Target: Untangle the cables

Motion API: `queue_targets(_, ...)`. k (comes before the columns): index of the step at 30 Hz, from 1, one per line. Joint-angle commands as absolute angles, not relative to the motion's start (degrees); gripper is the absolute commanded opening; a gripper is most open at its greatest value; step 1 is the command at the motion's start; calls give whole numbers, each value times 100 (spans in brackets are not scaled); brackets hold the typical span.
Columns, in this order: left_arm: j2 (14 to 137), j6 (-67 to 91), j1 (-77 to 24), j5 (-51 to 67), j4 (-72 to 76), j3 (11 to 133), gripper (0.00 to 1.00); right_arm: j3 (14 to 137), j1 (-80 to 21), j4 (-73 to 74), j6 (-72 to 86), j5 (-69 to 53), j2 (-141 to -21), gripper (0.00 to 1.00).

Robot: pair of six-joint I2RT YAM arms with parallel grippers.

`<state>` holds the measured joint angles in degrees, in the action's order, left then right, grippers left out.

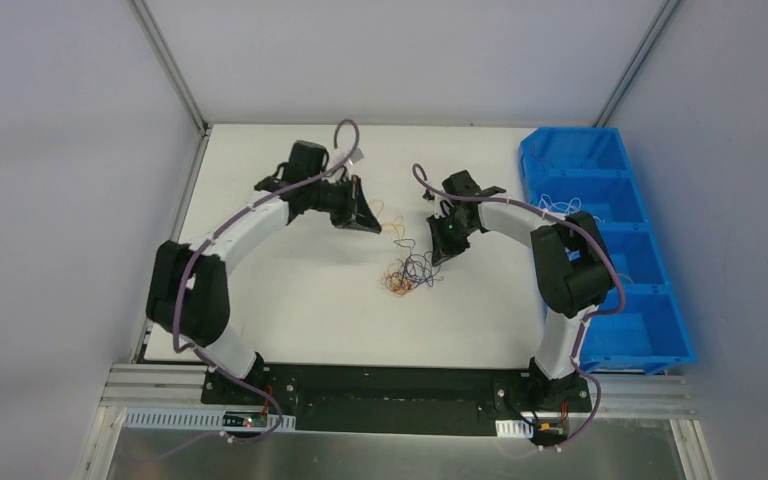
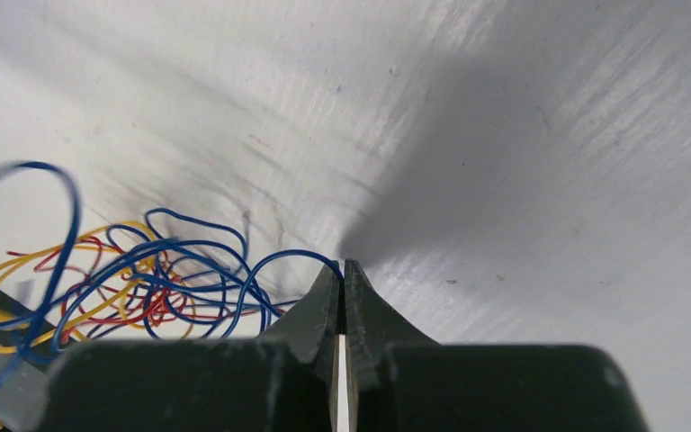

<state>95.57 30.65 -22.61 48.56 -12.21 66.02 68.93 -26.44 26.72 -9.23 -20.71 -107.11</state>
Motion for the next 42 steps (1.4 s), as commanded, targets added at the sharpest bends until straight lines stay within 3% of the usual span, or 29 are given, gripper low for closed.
queue_targets(1,8466,2147,-1688,4589,-2077,7579,0,7338,-2702,3817,-1570,-1444,-10860,0)
queue_targets(11,8481,1425,235,4703,-2443,10866,0,6904,-2704,4321,-2234,-1050,-10755,0)
queue_targets(23,9351,1241,547,4584,-2076,13401,0,7080,-2714,4647,-2556,-1378,-10600,0)
queue_targets(31,9714,1243,632,2400,-897,14462,0,6604,-2712,4760,-2644,-1185,-10613,0)
queue_targets(42,9823,558,667,131,-434,14421,0,6188,-2715,4935,-2894,-994,-10486,0)
